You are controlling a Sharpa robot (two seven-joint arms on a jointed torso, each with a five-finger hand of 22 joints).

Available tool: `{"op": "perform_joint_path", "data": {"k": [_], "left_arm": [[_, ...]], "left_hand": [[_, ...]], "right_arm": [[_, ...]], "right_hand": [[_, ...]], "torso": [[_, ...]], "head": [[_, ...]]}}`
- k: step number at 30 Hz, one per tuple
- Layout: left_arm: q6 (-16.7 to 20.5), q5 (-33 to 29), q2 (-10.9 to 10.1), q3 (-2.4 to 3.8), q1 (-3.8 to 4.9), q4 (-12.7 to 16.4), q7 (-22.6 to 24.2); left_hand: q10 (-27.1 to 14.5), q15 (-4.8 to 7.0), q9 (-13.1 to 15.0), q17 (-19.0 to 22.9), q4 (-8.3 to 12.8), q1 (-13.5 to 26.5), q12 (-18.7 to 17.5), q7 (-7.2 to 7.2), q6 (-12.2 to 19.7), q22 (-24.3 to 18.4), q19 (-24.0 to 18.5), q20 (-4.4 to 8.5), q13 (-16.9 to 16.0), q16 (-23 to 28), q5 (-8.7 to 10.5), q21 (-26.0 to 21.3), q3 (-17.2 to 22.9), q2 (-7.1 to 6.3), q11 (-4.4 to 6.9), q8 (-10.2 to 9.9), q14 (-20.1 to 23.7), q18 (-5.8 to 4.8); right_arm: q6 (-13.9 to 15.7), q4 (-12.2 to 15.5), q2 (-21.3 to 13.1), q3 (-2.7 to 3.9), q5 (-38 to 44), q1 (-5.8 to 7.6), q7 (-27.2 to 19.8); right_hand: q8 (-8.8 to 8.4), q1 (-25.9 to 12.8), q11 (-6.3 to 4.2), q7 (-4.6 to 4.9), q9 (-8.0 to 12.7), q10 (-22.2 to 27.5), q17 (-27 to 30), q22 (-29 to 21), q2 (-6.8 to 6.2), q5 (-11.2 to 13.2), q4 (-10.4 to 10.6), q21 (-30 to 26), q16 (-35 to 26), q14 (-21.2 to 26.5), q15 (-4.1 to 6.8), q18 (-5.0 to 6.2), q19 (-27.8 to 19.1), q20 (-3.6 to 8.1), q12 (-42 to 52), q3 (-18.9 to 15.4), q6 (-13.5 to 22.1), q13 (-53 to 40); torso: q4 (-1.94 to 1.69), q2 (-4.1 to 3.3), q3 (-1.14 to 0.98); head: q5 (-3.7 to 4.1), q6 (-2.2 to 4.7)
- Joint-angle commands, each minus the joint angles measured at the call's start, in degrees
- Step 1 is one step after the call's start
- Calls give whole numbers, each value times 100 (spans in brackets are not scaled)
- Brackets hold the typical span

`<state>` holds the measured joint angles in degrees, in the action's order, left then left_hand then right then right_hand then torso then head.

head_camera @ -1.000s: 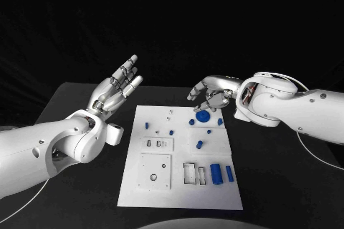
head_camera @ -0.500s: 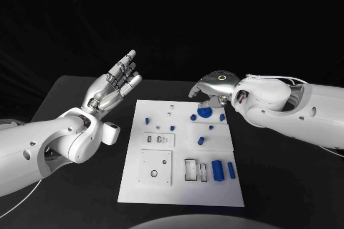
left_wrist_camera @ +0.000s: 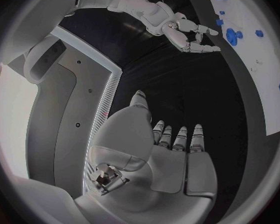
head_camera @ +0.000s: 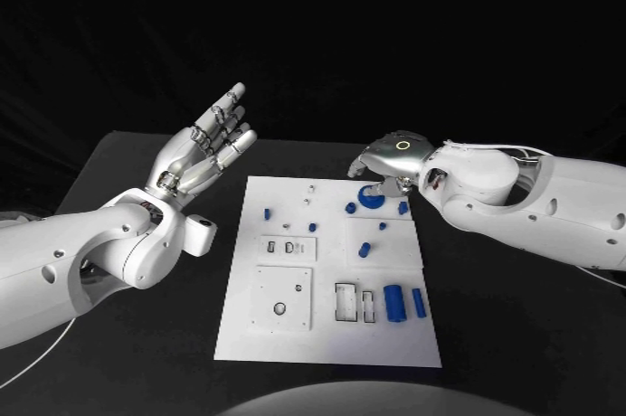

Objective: Assemble the parts on the task board

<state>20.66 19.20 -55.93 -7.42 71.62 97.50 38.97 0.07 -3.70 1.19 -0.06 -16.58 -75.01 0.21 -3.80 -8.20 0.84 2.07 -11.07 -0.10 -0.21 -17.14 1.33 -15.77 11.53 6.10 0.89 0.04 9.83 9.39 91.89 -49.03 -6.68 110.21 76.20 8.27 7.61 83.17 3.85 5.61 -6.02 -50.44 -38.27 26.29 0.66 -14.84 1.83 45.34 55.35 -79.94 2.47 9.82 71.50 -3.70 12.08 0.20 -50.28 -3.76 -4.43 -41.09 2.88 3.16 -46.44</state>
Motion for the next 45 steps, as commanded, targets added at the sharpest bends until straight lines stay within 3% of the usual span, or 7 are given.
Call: {"op": "perform_joint_path", "data": {"k": [1,10,14,23,38,45], "left_arm": [[-137,63,30,2,6,-17,233],[-136,64,45,0,4,-45,241],[-140,62,51,-1,3,-59,237],[-172,45,92,-6,-1,-104,229],[-237,-40,146,-28,-12,-186,208],[-263,-46,166,-33,-14,-203,186]], "left_hand": [[-7,42,8,6,-11,-62,-21,18,-30,2,-12,-2,10,21,-36,19,19,-10,-43,35,-4,53],[-7,103,8,6,-11,-110,-21,44,-27,-9,-36,10,10,21,-88,1,24,13,-86,35,-4,48],[-7,133,7,6,-11,-126,-21,53,-24,-15,-52,16,10,21,-102,-11,22,20,-108,35,-4,45],[-7,150,7,6,-9,-156,-21,67,-21,-19,-63,17,10,21,-143,-18,24,29,-149,34,-4,43],[-7,110,6,6,-9,-237,-21,97,-14,-15,-54,-43,10,21,-281,-12,38,51,-245,34,-4,43],[-7,79,5,6,-4,-314,-21,107,-4,-17,-58,-99,10,21,-393,-14,53,59,-282,32,-4,42]], "right_arm": [[136,-107,61,0,56,-67,-107],[195,-363,252,0,-40,-234,-246],[214,-456,325,0,-84,-285,-299],[124,-539,378,0,-115,-354,-351],[61,-701,489,0,-140,-457,-331],[191,-902,623,0,-133,-528,-297]], "right_hand": [[-128,-20,28,79,55,-82,-45,66,-82,57,16,61,53,-51,-21,53,-67,-3,-74,71,128,-2],[-171,-67,44,92,86,-73,-120,149,-121,154,51,121,105,-52,-35,57,-109,-20,-166,117,124,3],[-256,-77,88,-61,134,-3,-137,220,-157,192,60,166,114,-41,-60,56,-148,-40,-276,162,219,9],[-235,-85,91,-94,132,2,-145,268,-169,216,71,192,115,-30,-67,59,-177,-52,-330,199,139,6],[-128,-62,89,-70,77,-164,-212,402,-171,66,75,263,149,-26,-65,63,-244,-59,-384,351,-216,-5],[-88,-55,83,-135,36,-246,-269,474,-165,-53,77,300,185,-32,-64,65,-274,-58,-412,460,-395,-7]], "torso": [[-12,20,6],[-35,22,19],[-27,37,27],[-22,65,45],[-30,98,53],[-33,103,54]], "head": [[3,-60],[-13,-91],[-3,-109],[-5,-174],[0,-225],[11,-231]]}}
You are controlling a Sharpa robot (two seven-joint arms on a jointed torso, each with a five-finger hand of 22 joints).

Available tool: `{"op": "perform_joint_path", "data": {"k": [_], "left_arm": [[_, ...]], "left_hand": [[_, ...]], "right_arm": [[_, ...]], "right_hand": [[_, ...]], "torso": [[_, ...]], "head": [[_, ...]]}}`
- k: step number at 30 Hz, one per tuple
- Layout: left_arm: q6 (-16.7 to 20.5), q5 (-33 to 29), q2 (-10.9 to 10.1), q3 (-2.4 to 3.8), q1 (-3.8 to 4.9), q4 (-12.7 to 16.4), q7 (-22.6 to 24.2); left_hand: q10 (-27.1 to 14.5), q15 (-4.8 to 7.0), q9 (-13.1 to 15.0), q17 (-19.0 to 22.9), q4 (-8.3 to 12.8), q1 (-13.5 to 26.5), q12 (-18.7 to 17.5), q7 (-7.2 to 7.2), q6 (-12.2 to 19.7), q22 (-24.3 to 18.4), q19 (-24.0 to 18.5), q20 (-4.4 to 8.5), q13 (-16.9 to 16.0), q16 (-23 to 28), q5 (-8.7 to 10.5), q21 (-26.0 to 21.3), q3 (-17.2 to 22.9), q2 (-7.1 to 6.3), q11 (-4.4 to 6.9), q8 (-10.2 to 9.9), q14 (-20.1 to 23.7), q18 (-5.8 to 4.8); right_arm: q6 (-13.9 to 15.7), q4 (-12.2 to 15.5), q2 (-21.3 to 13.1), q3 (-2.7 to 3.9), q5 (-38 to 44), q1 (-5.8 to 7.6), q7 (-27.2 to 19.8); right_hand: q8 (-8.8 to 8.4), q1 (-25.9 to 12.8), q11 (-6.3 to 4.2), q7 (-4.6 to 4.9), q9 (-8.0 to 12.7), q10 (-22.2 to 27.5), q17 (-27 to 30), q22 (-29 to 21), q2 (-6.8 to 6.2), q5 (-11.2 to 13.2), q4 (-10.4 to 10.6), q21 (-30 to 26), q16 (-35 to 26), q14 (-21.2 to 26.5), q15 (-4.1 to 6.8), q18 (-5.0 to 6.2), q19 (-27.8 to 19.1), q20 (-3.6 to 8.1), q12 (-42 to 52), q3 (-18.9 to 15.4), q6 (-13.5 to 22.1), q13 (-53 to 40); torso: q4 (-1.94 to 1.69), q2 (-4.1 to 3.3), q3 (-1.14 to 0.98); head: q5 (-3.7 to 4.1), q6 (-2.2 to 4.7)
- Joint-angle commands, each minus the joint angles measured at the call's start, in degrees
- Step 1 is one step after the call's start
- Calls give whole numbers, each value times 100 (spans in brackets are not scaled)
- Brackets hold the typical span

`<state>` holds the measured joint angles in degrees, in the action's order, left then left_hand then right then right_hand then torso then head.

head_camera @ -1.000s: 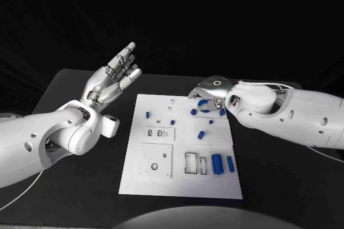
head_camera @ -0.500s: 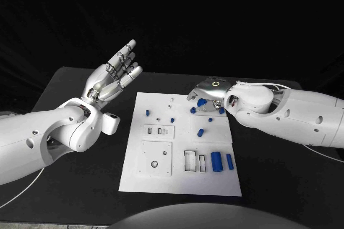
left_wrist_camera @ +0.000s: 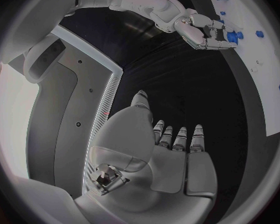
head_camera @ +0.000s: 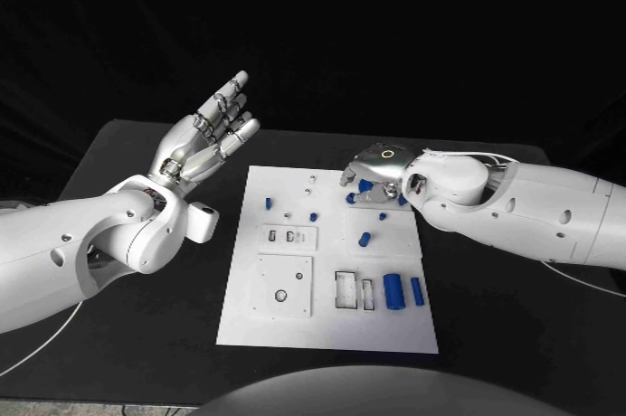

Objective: Assemble the parts on the task board

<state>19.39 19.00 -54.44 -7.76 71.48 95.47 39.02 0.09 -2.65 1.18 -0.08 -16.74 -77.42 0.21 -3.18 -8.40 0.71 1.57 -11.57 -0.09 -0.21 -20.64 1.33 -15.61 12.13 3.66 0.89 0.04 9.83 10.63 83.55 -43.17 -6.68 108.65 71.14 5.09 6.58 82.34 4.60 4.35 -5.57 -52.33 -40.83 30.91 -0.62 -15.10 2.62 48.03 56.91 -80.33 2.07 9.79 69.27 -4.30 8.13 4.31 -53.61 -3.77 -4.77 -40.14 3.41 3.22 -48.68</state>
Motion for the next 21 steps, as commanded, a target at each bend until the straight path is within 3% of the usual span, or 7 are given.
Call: {"op": "perform_joint_path", "data": {"k": [1,5,13,17,21], "left_arm": [[-139,-26,17,0,0,-2,176],[-152,-27,16,-4,0,-8,158],[-184,-32,26,-9,-1,-29,138],[-205,-17,41,-13,-2,-48,129],[-224,-18,52,-16,-4,-66,121]], "left_hand": [[-9,-31,5,8,16,-93,-21,42,20,-3,-9,-55,9,21,-67,-15,42,-2,-43,32,-4,43],[-9,-46,4,8,23,-175,-21,25,37,-4,-11,-76,9,21,-160,-17,61,-7,-58,30,-4,44],[-9,-52,3,8,23,-219,-21,20,43,-5,-13,-88,9,21,-218,-19,72,-9,-66,29,-4,44],[-9,-56,3,8,22,-231,-21,20,42,-5,-13,-91,9,21,-233,-18,76,-7,-70,30,-4,44],[-9,-64,3,8,22,-243,-21,19,45,-5,-13,-95,9,21,-247,-18,80,-3,-78,29,-4,45]], "right_arm": [[79,-94,53,1,24,-32,23],[121,-217,124,1,24,-81,28],[119,-365,221,1,-44,-156,-15],[161,-405,248,1,-112,-189,-91],[169,-427,264,1,-179,-208,-156]], "right_hand": [[22,30,2,-21,-17,-73,-19,23,-38,-35,-3,37,33,7,-20,68,-55,3,-17,64,-89,-7],[47,12,6,-119,-55,-124,-41,66,-52,-35,5,56,46,7,-19,68,-74,6,-29,120,-192,-6],[60,-34,-4,-134,-97,-238,-47,111,-73,26,33,73,46,14,-17,68,-97,7,-9,165,-273,-17],[117,-28,-30,-99,-169,-434,-36,158,-82,7,38,85,30,29,-4,69,-126,13,32,255,-433,-26],[141,-24,-59,-95,-223,-580,20,191,-100,1,48,86,-21,65,10,70,-160,23,44,333,-513,-24]], "torso": [[1,8,1],[-3,7,1],[-4,10,5],[-2,19,12],[-3,23,13]], "head": [[2,-9],[-11,-26],[-31,-82],[-27,-129],[-28,-132]]}}
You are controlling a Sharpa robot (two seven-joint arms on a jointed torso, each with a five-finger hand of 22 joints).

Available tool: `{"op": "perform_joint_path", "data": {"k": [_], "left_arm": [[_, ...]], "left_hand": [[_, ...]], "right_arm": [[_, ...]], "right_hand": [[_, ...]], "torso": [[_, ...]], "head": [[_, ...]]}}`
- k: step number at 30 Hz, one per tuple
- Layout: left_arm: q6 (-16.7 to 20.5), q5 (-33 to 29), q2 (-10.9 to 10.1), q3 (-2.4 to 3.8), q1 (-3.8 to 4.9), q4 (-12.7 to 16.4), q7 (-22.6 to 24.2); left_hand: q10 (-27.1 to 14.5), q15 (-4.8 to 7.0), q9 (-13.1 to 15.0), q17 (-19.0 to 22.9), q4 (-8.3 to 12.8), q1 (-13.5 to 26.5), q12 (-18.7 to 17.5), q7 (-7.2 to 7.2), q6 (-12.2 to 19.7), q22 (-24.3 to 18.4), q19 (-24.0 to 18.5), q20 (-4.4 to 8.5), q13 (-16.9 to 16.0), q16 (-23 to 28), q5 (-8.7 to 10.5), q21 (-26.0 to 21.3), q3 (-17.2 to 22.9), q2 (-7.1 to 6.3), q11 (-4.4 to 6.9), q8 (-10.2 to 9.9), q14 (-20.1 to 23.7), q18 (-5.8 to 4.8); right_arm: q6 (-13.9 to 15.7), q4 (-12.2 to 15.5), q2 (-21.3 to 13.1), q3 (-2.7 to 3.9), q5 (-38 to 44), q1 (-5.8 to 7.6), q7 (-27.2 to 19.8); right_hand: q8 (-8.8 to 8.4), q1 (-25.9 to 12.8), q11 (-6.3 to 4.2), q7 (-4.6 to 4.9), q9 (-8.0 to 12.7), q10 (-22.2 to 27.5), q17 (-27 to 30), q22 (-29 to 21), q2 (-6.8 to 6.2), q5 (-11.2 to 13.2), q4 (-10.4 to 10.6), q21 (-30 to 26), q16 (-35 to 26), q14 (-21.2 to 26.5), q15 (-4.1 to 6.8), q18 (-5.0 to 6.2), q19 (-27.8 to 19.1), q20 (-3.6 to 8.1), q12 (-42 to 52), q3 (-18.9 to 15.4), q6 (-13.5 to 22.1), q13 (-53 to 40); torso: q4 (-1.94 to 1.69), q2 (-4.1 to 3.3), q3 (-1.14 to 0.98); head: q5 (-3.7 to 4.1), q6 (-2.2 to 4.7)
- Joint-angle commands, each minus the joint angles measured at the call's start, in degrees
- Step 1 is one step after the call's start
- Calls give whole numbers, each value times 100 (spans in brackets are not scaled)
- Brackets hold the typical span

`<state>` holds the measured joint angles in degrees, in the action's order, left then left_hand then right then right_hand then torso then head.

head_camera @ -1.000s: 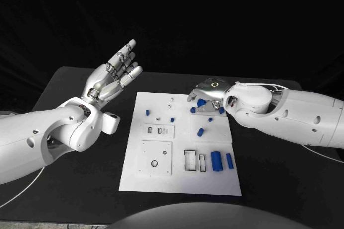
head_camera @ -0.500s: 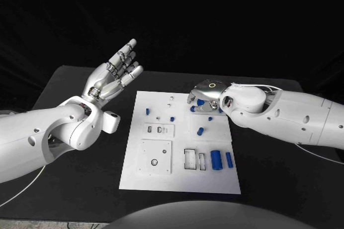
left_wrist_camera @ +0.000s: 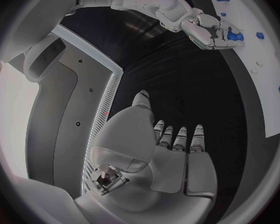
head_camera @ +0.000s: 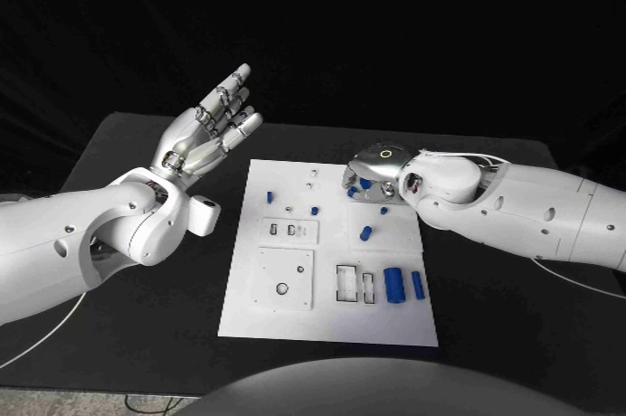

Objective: Assemble the parts on the task board

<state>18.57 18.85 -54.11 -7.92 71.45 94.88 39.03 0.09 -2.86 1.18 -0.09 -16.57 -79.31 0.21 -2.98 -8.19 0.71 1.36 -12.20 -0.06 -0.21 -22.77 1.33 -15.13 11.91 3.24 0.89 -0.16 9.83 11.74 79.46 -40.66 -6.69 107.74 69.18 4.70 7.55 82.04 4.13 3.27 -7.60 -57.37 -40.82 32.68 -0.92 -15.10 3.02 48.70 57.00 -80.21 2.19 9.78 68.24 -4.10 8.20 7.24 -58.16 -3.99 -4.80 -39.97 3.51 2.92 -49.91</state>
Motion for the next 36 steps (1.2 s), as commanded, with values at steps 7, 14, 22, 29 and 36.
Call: {"op": "perform_joint_path", "data": {"k": [7,14,22,29,36], "left_arm": [[-164,-19,28,-3,-3,-29,107],[-184,-21,29,-4,-3,-43,89],[-210,-23,32,-7,-4,-63,62],[-231,-23,24,-11,-4,-68,43],[-246,-24,19,-13,-4,-65,22]], "left_hand": [[-9,-62,3,9,5,-82,-21,4,25,-4,11,-39,6,21,-63,-16,43,26,-47,29,16,46],[-9,-90,4,9,8,-124,-21,25,23,-2,15,-51,6,21,-108,-13,57,33,-59,30,16,48],[-9,-114,5,9,15,-192,-21,60,18,-1,19,-67,6,21,-185,-10,78,35,-72,32,16,49],[-9,-131,7,9,21,-241,-21,86,7,0,21,-76,6,21,-244,-8,93,34,-76,34,16,50],[-9,-143,9,9,22,-264,-21,102,-5,2,24,-80,6,21,-273,-6,99,32,-80,36,16,51]], "right_arm": [[139,-49,25,2,-158,-35,-234],[182,-61,28,2,-187,-44,-258],[272,-77,28,3,-214,-45,-249],[491,-6,0,11,-440,44,-281],[520,120,38,29,-948,308,-269]], "right_hand": [[153,91,-111,54,-162,-400,51,80,-80,-63,-9,31,-70,77,55,75,-99,49,44,265,-302,9],[224,226,-127,135,-284,-689,43,147,-108,-109,-83,56,-80,73,79,69,-123,80,26,496,-452,22],[164,311,-112,210,-360,-840,87,251,-204,-130,-151,102,-136,89,72,63,-166,82,-85,763,-385,28],[124,295,-100,256,-414,-955,3,477,-282,62,-144,254,-81,34,59,36,-114,76,-155,979,-363,27],[61,254,-79,326,-421,-1057,-50,609,-346,82,-110,338,-46,1,-37,7,-90,19,-191,1123,-316,24]], "torso": [[-4,15,6],[-3,19,9],[-5,20,16],[-16,25,18],[-20,23,25]], "head": [[2,-9],[-5,-9],[-15,-9],[-46,-9],[-78,-9]]}}
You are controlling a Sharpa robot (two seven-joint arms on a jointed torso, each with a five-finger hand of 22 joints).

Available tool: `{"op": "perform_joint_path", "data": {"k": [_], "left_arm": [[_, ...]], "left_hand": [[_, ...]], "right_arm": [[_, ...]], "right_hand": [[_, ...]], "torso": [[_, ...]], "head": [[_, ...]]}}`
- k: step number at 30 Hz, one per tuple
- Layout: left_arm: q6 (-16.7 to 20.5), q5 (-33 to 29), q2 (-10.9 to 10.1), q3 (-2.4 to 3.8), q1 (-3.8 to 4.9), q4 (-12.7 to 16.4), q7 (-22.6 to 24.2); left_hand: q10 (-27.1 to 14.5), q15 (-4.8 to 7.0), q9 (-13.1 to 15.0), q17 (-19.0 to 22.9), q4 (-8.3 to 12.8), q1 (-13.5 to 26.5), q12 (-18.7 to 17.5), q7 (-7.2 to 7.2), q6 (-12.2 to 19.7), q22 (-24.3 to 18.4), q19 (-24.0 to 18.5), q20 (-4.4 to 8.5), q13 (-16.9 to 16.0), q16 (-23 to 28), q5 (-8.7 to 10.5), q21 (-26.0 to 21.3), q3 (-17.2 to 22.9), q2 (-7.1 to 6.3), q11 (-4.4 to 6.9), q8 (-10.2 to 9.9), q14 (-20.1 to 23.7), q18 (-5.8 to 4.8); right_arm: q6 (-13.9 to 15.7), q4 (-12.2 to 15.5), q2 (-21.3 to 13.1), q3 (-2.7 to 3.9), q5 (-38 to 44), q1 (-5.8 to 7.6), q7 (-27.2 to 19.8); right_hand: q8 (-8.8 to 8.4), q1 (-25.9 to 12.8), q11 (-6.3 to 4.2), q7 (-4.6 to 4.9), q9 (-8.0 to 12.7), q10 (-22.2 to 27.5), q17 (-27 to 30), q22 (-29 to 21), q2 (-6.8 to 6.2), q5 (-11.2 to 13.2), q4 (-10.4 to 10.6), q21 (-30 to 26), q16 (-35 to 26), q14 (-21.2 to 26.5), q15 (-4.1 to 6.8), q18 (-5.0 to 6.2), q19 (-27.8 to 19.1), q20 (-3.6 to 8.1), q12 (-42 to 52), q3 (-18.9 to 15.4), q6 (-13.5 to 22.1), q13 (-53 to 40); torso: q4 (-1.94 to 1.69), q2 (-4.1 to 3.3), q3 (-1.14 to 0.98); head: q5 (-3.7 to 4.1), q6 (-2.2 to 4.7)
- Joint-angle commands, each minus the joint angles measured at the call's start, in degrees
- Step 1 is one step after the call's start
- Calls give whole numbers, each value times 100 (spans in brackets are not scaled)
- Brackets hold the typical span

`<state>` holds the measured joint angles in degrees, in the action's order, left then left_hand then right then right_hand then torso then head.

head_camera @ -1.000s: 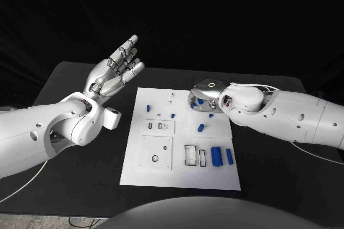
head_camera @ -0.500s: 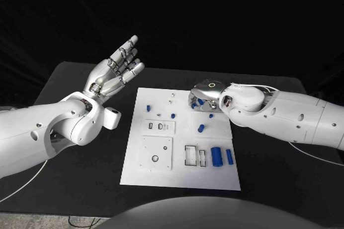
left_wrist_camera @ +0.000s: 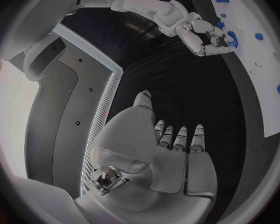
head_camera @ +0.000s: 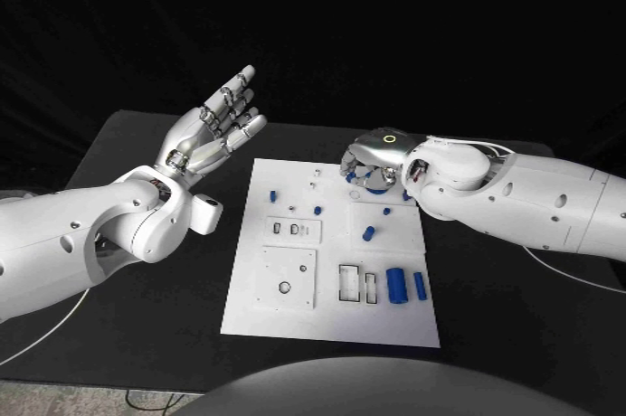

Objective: Assemble the parts on the task board

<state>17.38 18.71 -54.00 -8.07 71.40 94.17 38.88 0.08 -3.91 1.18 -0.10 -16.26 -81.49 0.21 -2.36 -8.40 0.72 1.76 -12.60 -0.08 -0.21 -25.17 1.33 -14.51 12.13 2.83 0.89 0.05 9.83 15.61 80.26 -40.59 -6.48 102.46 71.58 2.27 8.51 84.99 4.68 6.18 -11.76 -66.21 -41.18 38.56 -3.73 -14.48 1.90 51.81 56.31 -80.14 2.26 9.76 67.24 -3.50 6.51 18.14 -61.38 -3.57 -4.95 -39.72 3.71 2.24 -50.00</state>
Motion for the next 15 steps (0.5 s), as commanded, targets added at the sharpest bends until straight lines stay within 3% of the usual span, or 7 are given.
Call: {"op": "perform_joint_path", "data": {"k": [1,8,15], "left_arm": [[-129,-10,10,1,1,4,34],[-140,-10,32,-3,1,-4,23],[-160,-10,60,-5,1,-24,11]], "left_hand": [[-8,-38,9,10,-8,-47,-21,40,16,1,-16,-41,8,21,-33,-6,37,10,-39,36,-5,51],[-8,-44,10,10,-8,-57,-21,47,11,1,-17,-42,8,21,-47,-6,41,12,-45,37,-5,51],[-8,-50,10,10,-8,-70,-21,51,7,1,-16,-43,8,21,-60,-5,46,14,-56,37,-5,51]], "right_arm": [[137,45,54,12,-464,102,-22],[23,-148,365,29,-580,212,20],[-88,-607,817,42,-592,237,24]], "right_hand": [[-41,-45,-131,41,-6,-186,-29,40,-73,22,5,39,35,-13,-55,6,14,-49,-26,48,10,-18],[-67,-67,-116,57,-6,-200,8,33,-105,51,21,25,6,1,-82,14,-10,-74,-52,93,26,-15],[-95,-105,-104,61,-8,-196,-25,80,-138,130,55,44,25,4,-93,16,-20,-98,-95,140,39,-13]], "torso": [[1,0,5],[-15,-17,14],[-47,-39,25]], "head": [[-16,0],[-26,10],[19,15]]}}
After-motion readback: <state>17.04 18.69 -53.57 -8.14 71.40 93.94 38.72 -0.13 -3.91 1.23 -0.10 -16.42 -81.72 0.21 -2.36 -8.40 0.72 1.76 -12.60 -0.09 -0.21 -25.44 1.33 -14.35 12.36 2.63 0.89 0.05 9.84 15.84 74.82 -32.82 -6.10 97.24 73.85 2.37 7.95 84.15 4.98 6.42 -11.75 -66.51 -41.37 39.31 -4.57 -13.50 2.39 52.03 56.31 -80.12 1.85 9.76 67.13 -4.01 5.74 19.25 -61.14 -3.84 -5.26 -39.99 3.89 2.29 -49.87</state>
